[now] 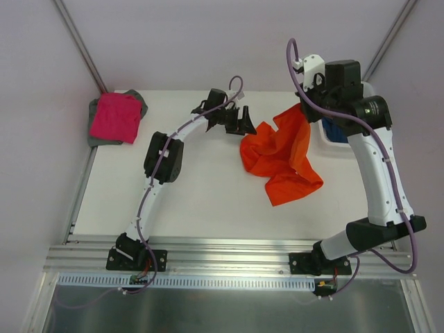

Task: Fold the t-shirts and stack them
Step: Flatten the tshirt out

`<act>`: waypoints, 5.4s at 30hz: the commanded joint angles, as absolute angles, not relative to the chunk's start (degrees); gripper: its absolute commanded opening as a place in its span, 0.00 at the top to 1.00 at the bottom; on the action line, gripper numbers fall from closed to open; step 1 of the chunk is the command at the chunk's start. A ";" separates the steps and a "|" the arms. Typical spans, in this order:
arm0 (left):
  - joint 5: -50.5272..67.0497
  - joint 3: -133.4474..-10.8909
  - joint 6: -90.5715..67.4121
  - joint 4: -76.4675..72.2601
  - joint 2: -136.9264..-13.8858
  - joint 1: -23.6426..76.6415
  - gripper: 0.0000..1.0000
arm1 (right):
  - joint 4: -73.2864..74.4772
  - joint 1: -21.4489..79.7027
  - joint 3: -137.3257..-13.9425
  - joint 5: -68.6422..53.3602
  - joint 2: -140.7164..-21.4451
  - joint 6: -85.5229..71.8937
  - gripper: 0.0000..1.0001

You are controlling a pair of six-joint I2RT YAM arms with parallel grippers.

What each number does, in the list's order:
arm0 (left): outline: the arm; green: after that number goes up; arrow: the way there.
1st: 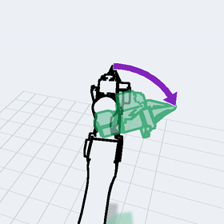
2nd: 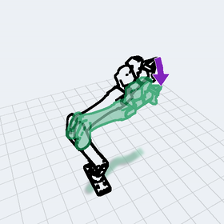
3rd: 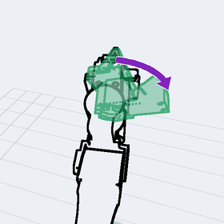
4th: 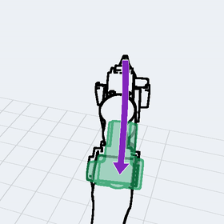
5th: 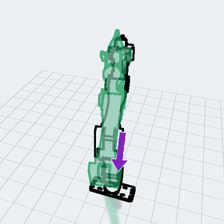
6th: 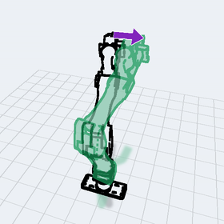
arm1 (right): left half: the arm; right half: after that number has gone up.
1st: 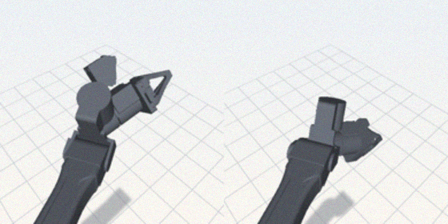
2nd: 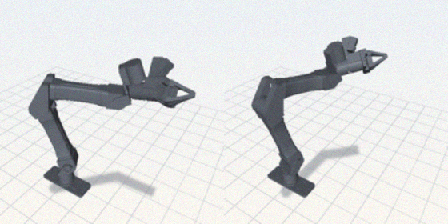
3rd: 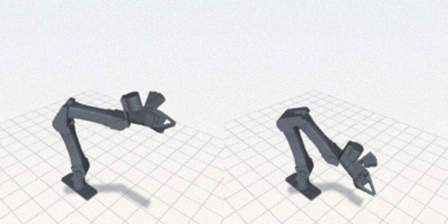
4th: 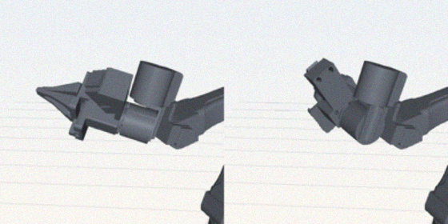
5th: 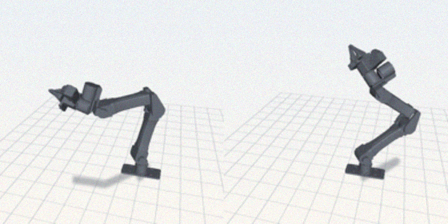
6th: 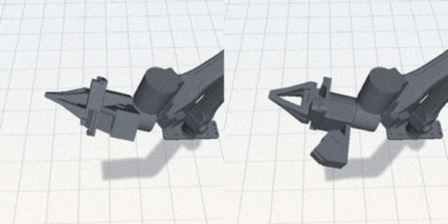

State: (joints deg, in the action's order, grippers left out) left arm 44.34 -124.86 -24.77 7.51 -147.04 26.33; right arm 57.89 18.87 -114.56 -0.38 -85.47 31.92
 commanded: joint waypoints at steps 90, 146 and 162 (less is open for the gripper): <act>33.84 -105.37 -21.09 11.25 -128.57 20.13 0.27 | 52.65 16.35 -106.97 -8.97 -83.67 25.31 0.99; 38.59 -107.85 -22.94 9.76 -136.68 19.51 1.00 | 52.74 16.35 -111.18 -7.82 -89.65 25.49 0.99; 37.18 -105.03 -23.12 10.19 -112.26 9.32 1.00 | 50.45 13.01 -119.62 -2.55 -95.01 28.48 0.99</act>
State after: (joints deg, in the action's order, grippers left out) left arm 36.95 -106.50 -23.27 10.90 -118.98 11.38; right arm 52.10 14.39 -118.72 -3.84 -95.55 27.66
